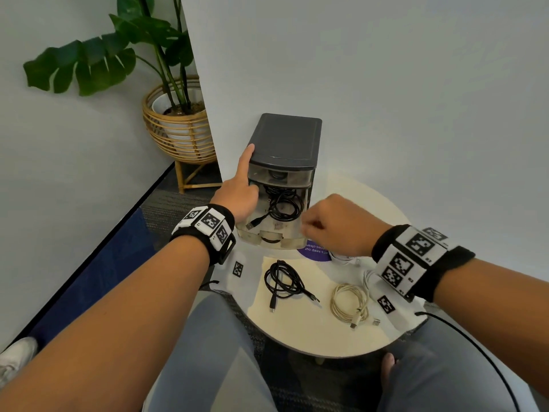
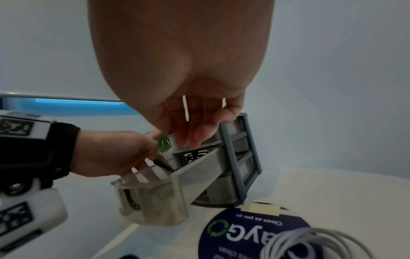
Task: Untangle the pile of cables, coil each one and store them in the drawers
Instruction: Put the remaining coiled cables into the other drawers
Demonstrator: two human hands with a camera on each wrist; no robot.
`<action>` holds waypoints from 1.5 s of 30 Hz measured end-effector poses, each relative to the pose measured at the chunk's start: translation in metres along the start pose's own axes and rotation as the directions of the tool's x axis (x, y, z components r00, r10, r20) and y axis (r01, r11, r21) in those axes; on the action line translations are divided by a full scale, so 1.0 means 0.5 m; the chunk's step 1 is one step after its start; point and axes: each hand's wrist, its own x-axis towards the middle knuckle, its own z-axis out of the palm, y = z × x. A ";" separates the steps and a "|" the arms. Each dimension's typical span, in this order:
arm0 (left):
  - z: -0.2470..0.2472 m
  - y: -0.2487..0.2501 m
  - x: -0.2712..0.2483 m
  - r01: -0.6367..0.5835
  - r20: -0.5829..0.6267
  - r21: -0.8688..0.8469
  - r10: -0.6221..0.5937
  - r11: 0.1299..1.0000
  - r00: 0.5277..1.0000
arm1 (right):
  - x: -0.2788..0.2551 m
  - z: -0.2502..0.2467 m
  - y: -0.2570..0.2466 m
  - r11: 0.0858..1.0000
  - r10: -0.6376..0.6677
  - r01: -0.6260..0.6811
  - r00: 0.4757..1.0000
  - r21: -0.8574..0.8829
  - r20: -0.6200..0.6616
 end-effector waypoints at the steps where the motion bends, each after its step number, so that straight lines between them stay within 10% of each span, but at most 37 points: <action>1: 0.001 0.000 -0.003 -0.002 -0.004 -0.003 0.002 1.000 1.000 | -0.006 0.011 -0.004 1.000 -0.013 0.016 0.996 -0.023 0.091; 6: 0.014 -0.025 -0.033 -0.001 -0.025 -0.027 0.000 1.000 1.000 | -0.021 0.056 -0.042 0.995 0.074 -0.045 0.927 -0.087 0.367; 16: 0.006 -0.003 -0.039 -0.012 -0.114 0.043 0.016 0.999 0.993 | 0.014 0.120 -0.072 0.907 -0.018 0.125 0.965 -0.403 0.260; 30: -0.017 -0.004 -0.026 -0.003 -0.009 0.089 0.004 0.996 1.000 | 0.013 0.101 -0.071 0.985 0.001 0.051 0.953 -0.164 0.304; 38: -0.046 0.010 -0.037 0.051 0.104 0.018 -0.053 0.999 0.993 | 0.026 -0.073 -0.048 0.927 0.111 -0.061 0.987 0.369 -0.115; 45: -0.050 0.023 -0.046 0.078 0.151 -0.009 -0.075 0.997 0.986 | 0.129 -0.029 -0.018 0.949 0.222 -0.191 0.970 0.251 -0.099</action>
